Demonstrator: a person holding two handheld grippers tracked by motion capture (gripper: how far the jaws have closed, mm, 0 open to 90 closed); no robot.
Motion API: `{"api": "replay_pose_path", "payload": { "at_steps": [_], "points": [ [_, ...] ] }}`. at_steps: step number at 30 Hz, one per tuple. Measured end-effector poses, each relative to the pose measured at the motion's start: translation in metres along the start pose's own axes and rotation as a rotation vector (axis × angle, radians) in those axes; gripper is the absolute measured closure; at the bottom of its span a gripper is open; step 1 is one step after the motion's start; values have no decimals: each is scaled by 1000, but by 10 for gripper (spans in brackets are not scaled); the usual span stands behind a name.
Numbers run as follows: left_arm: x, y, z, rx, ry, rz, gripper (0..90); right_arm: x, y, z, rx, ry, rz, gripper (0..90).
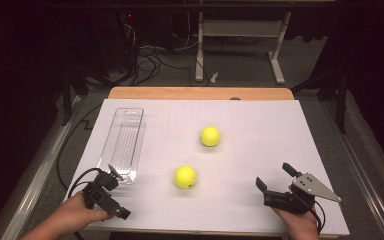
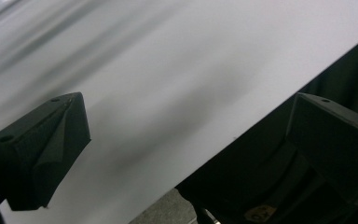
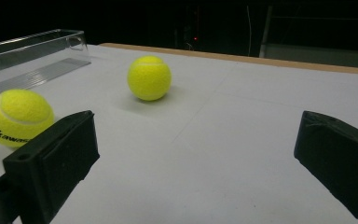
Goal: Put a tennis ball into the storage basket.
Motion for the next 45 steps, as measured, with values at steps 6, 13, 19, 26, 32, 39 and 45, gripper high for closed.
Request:
{"api": "replay_pose_path", "payload": {
  "at_steps": [6,13,19,26,32,39,45],
  "points": [
    [-11,-1,9,-12,-23,-9,7,2,0,0,2,5,1,3],
    [-19,-1,19,-11,-52,-13,7,3,0,0,5,11,5,3],
    [-26,0,27,-18,-71,-17,7,4,-1,-1,9,16,9,3],
    [-34,-3,35,-21,-86,-32,7,4,-1,-1,8,15,6,3],
    [-40,-4,43,-28,-103,-34,7,4,-1,-1,7,14,7,3],
    [-48,-2,53,-30,-126,-33,7,4,-1,-1,7,14,7,3],
    [-56,-1,62,-26,-149,-24,7,4,-1,-1,12,17,9,3]
  ]
}}
Point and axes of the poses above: each handheld gripper's, and its own axes: y roughly backward along the jaws, z roughly out of its top, x roughly to its left, the point moved 3 cm from there along -y, roughly forward along the jaws, and after that the axes turned 2 degrees about z, right-handed, at the moved point
